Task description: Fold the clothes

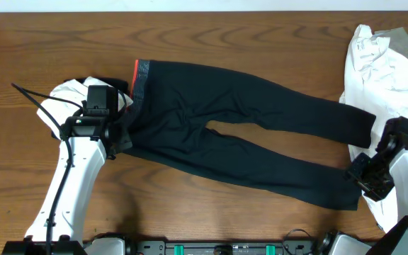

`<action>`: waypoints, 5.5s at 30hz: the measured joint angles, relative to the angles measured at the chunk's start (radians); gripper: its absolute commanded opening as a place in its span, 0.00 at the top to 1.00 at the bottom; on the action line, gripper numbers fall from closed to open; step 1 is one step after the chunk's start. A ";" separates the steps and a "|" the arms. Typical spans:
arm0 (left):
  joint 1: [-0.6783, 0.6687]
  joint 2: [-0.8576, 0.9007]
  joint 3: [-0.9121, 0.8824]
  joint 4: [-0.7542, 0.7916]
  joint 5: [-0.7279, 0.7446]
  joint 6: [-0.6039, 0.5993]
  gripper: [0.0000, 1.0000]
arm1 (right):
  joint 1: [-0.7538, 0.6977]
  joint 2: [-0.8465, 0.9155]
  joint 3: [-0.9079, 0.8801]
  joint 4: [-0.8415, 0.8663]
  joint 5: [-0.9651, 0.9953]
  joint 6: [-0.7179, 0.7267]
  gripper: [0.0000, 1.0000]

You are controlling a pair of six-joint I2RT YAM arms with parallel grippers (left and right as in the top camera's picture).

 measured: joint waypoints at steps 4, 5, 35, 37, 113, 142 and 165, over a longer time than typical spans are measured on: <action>0.000 0.000 0.000 0.000 -0.001 0.000 0.94 | -0.034 0.000 -0.022 0.000 0.008 0.009 0.51; 0.000 0.000 0.000 0.000 -0.002 0.000 0.94 | -0.038 0.000 -0.033 -0.002 0.010 0.010 0.51; 0.000 0.000 0.000 0.006 -0.006 -0.015 0.93 | -0.041 0.000 -0.171 0.136 0.070 0.084 0.57; 0.000 0.000 0.000 0.006 -0.006 -0.015 0.93 | -0.041 0.000 -0.188 0.153 0.070 0.084 0.62; -0.087 0.315 0.303 0.406 0.100 0.170 0.95 | -0.104 0.219 0.118 0.720 -0.412 0.116 0.98; -0.089 0.401 0.303 0.613 0.129 0.030 0.94 | -0.198 0.351 0.118 0.918 -0.455 0.218 0.99; -0.090 0.458 0.489 0.344 0.153 0.057 0.41 | -0.200 0.349 0.120 0.887 -0.695 0.106 0.53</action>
